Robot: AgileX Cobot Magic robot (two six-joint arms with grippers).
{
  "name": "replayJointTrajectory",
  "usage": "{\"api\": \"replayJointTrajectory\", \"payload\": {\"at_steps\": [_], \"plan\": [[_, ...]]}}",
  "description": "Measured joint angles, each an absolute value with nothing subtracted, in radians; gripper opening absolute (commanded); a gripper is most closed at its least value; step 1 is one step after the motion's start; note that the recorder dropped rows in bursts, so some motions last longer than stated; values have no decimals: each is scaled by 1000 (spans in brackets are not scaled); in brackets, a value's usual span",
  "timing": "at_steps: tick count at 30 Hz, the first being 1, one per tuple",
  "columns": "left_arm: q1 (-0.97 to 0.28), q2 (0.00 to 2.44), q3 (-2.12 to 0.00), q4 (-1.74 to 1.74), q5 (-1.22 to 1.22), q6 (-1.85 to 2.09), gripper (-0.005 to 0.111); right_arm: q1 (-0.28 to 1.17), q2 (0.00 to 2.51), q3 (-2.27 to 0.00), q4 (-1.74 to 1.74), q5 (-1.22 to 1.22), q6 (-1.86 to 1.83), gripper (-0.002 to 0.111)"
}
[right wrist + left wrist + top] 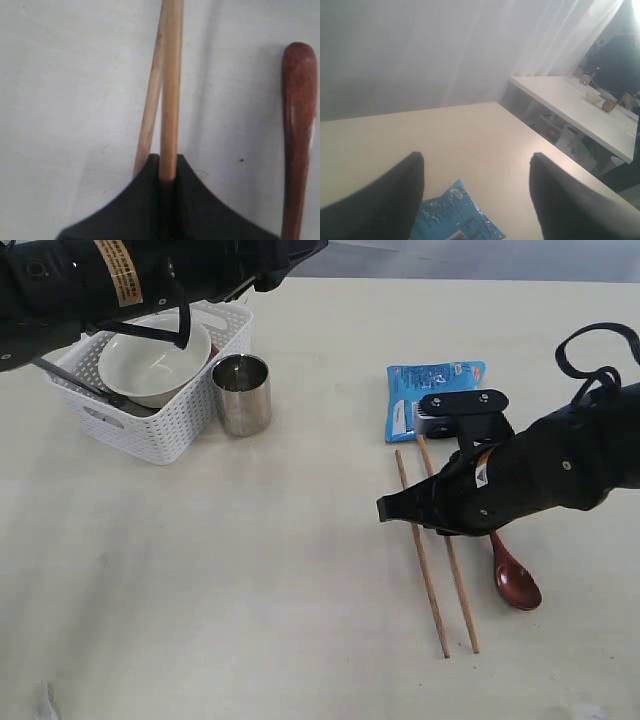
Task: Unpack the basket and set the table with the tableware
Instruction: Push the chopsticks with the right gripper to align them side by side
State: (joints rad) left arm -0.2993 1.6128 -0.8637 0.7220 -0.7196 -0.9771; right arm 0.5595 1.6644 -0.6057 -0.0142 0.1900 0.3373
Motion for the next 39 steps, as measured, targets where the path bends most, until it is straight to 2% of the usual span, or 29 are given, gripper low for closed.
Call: {"api": "replayJointTrajectory", "payload": {"at_steps": [9, 11, 15, 18, 37, 39], "plan": [[-299, 1613, -864, 722, -720, -977, 58, 560, 1664, -606, -14, 182, 337, 1], [-299, 1613, -864, 722, -720, -977, 58, 560, 1664, -606, -14, 171, 337, 9], [-299, 1613, -864, 722, -720, -977, 58, 560, 1664, -606, -26, 162, 337, 35], [-299, 1613, -864, 722, -720, -977, 58, 560, 1664, -606, -39, 160, 337, 46], [-299, 1613, -864, 726, -720, -977, 58, 572, 1662, -605, -41, 74, 348, 46], [-299, 1613, -864, 726, -720, -977, 58, 595, 1649, -604, -41, 39, 348, 28]]}}
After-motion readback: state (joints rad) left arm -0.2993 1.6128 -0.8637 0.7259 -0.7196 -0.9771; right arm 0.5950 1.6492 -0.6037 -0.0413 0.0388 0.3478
